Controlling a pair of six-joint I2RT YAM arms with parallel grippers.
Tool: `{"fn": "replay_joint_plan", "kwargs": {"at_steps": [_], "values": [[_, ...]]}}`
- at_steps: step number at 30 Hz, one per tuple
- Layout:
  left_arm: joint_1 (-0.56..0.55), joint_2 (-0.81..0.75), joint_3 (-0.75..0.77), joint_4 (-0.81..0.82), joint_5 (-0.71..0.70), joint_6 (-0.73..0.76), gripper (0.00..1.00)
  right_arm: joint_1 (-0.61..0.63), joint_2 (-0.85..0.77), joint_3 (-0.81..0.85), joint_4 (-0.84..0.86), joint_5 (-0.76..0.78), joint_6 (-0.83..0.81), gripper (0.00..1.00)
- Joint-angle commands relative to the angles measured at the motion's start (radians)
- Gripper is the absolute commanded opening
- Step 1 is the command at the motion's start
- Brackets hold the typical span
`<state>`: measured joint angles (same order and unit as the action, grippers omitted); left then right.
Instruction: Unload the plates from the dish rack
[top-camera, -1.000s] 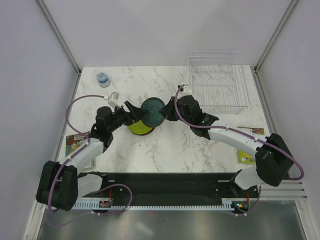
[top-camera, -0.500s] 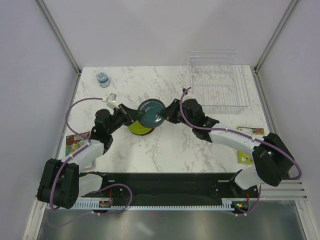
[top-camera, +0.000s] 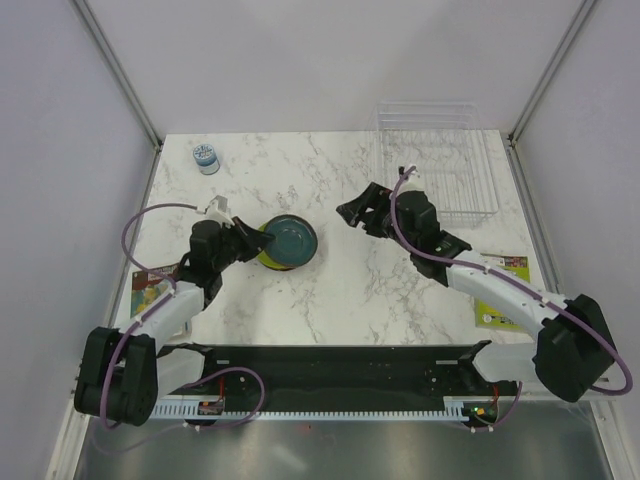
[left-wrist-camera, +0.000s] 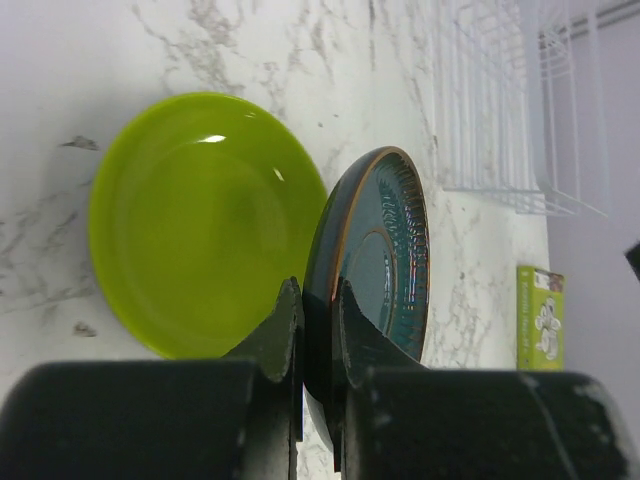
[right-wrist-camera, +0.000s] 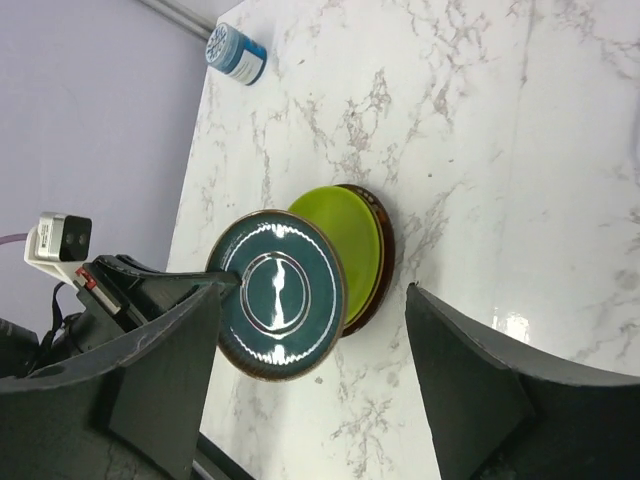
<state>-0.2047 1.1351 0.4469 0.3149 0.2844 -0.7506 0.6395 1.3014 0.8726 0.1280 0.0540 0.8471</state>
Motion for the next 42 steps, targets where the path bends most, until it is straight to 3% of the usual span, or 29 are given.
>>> {"fn": "replay_joint_plan", "kwargs": {"at_steps": [1, 11, 18, 21, 22, 27, 35, 36, 42], "values": [[0.045, 0.002, 0.056, 0.007, -0.044, 0.056, 0.02, -0.017, -0.076, -0.06, -0.044, 0.037, -0.037, 0.81], [0.093, 0.147, 0.056, 0.091, -0.019, 0.054, 0.05, -0.023, -0.106, -0.118, -0.07, 0.024, -0.046, 0.81], [0.1, 0.262, 0.029, 0.256, 0.041, 0.011, 0.08, -0.023, -0.082, -0.138, -0.064, 0.007, -0.046, 0.81], [0.1, 0.287, 0.038, 0.256, 0.047, 0.014, 0.18, -0.023, -0.073, -0.15, -0.054, -0.006, -0.045, 0.81], [0.1, 0.288, 0.039, 0.251, 0.047, 0.017, 0.29, -0.023, -0.074, -0.153, -0.053, -0.006, -0.043, 0.82], [0.1, 0.27, 0.039, 0.208, 0.03, 0.039, 0.59, -0.024, -0.076, -0.172, -0.05, -0.005, -0.042, 0.82], [0.1, 0.18, 0.079, 0.014, -0.057, 0.115, 0.87, -0.024, -0.094, -0.179, -0.102, 0.039, -0.074, 0.82], [0.1, 0.169, 0.087, -0.005, -0.065, 0.125, 1.0, -0.023, -0.103, -0.178, -0.111, 0.049, -0.08, 0.82], [0.1, 0.12, 0.159, -0.166, -0.142, 0.191, 1.0, -0.023, -0.132, -0.169, -0.171, 0.087, -0.108, 0.83]]}}
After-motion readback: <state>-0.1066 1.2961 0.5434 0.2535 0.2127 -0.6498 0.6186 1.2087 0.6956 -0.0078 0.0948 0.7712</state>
